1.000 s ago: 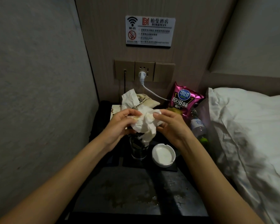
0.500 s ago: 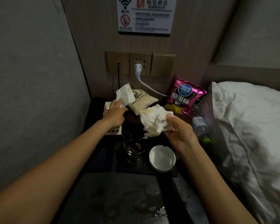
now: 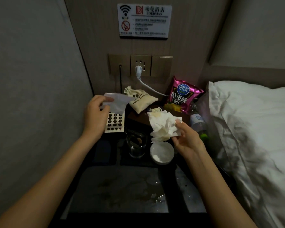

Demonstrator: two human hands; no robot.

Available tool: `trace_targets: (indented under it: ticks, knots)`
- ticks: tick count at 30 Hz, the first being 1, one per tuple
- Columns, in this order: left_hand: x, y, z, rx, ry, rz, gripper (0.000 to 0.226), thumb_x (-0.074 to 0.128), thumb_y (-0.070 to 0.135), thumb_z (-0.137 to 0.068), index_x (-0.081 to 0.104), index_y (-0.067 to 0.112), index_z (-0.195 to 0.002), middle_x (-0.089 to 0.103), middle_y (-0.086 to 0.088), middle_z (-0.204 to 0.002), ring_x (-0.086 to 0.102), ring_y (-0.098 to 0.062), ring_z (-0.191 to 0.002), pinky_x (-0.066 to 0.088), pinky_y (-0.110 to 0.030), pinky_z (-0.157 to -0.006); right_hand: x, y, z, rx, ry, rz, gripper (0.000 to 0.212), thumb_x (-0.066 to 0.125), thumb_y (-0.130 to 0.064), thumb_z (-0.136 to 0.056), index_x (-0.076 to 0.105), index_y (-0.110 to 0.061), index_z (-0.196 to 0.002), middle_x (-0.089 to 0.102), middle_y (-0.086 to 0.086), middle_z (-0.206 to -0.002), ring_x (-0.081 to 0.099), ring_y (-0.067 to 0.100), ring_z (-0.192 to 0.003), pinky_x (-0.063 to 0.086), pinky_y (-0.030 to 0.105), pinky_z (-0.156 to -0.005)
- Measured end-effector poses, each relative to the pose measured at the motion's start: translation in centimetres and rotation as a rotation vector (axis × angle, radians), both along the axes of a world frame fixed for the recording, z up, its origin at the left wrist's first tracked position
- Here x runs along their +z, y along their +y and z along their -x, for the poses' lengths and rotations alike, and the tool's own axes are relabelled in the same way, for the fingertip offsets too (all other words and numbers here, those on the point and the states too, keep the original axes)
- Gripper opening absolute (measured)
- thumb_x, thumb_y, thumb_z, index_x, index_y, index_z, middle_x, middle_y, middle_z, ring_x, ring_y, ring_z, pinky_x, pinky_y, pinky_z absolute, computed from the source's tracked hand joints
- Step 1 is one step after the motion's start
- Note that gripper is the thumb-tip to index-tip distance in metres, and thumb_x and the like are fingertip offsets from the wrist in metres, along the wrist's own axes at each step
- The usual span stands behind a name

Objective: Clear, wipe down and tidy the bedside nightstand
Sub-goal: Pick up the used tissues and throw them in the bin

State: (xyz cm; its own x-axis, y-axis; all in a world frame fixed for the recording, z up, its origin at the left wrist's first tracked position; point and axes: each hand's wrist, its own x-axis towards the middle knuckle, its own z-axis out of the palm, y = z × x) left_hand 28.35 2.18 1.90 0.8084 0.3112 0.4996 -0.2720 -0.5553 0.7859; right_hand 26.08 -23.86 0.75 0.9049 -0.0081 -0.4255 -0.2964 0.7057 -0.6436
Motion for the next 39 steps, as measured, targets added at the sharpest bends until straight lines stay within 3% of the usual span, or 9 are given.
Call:
trace_targets:
  ticks: [3, 7, 11, 16, 19, 28, 31, 35, 39]
  knots:
    - [1.9, -1.2, 5.0, -0.112, -0.027, 0.101, 0.027, 0.053, -0.004, -0.079, 0.073, 0.01, -0.089, 0.065, 0.0, -0.095, 0.061, -0.007, -0.089, 0.046, -0.014, -0.075, 0.7, 0.3, 2.2, 0.048, -0.04, -0.003, 0.014, 0.05, -0.001, -0.097, 0.064, -0.003, -0.097, 0.068, 0.013, -0.099, 0.065, 0.022, -0.09, 0.058, 0.03, -0.077]
    - [2.3, -3.3, 10.6, -0.196, 0.039, 0.123, 0.024, 0.054, 0.0, -0.075, 0.073, 0.01, -0.086, 0.064, 0.012, -0.088, 0.059, -0.002, -0.083, 0.043, -0.012, -0.069, 0.8, 0.7, 5.6, 0.097, -0.075, 0.078, 0.022, 0.051, 0.0, -0.094, 0.068, -0.007, -0.082, 0.067, 0.008, -0.082, 0.066, 0.018, -0.072, 0.058, 0.024, -0.061]
    - [0.5, -4.8, 15.2, -0.243, 0.116, 0.046, 0.022, 0.061, -0.006, -0.078, 0.07, 0.013, -0.079, 0.062, 0.01, -0.085, 0.06, -0.005, -0.084, 0.045, -0.018, -0.075, 0.0, 0.8, 9.3, 0.194, -0.086, 0.225, 0.015, 0.054, -0.001, -0.091, 0.067, -0.008, -0.089, 0.067, 0.005, -0.076, 0.063, 0.017, -0.068, 0.052, 0.028, -0.062]
    - [-3.3, -6.1, 20.2, -0.288, 0.248, -0.012, 0.024, 0.062, -0.008, -0.075, 0.066, 0.016, -0.07, 0.057, 0.006, -0.079, 0.059, -0.006, -0.076, 0.05, -0.027, -0.065, -3.3, 0.0, 14.7, 0.225, -0.089, 0.368, 0.015, 0.063, -0.006, -0.091, 0.071, -0.01, -0.078, 0.067, 0.003, -0.067, 0.064, 0.013, -0.059, 0.053, 0.027, -0.056]
    - [-6.8, -6.8, 23.0, -0.32, 0.362, -0.043, 0.028, 0.059, -0.011, -0.073, 0.065, 0.016, -0.067, 0.057, 0.004, -0.079, 0.058, -0.005, -0.075, 0.046, -0.022, -0.066, -6.6, -0.2, 18.4, 0.278, -0.021, 0.467, 0.026, 0.062, -0.003, -0.089, 0.073, -0.015, -0.069, 0.067, 0.004, -0.066, 0.063, 0.016, -0.057, 0.052, 0.027, -0.054]
    - [-18.3, -8.5, 27.8, -0.307, 0.885, -0.164, 0.034, 0.057, 0.001, -0.085, 0.062, 0.028, -0.064, 0.066, 0.003, -0.098, 0.062, -0.015, -0.099, 0.05, -0.029, -0.085, -15.5, 1.4, 25.1, 0.223, 0.353, 0.613, 0.014, 0.061, 0.003, -0.09, 0.065, -0.004, -0.078, 0.064, 0.016, -0.078, 0.061, 0.027, -0.073, 0.053, 0.043, -0.079]
    - [-20.0, -9.2, 28.2, -0.309, 1.015, -0.214, 0.032, 0.053, -0.002, -0.087, 0.067, 0.024, -0.074, 0.066, 0.002, -0.11, 0.058, -0.014, -0.11, 0.046, -0.025, -0.091, -17.8, 1.8, 25.6, 0.212, 0.434, 0.745, 0.008, 0.061, -0.001, -0.091, 0.068, 0.001, -0.088, 0.068, 0.02, -0.089, 0.065, 0.033, -0.085, 0.055, 0.044, -0.086]
    - [-21.8, -8.9, 28.7, -0.458, 1.159, -0.209, 0.03, 0.054, -0.006, -0.087, 0.07, 0.01, -0.107, 0.06, -0.006, -0.129, 0.055, -0.021, -0.121, 0.045, -0.031, -0.099, -21.3, 1.5, 26.9, 0.212, 0.509, 0.861, 0.01, 0.058, -0.005, -0.094, 0.067, 0.0, -0.093, 0.062, 0.022, -0.093, 0.059, 0.029, -0.089, 0.05, 0.036, -0.072]
    - [-22.1, -8.5, 28.7, -0.46, 1.194, -0.241, 0.039, 0.055, -0.007, -0.086, 0.065, 0.014, -0.118, 0.051, -0.006, -0.14, 0.05, -0.021, -0.127, 0.047, -0.029, -0.095, -22.5, 1.2, 27.1, 0.224, 0.533, 0.97, 0.02, 0.059, -0.01, -0.094, 0.066, 0.001, -0.11, 0.068, 0.024, -0.111, 0.064, 0.038, -0.105, 0.054, 0.044, -0.089]
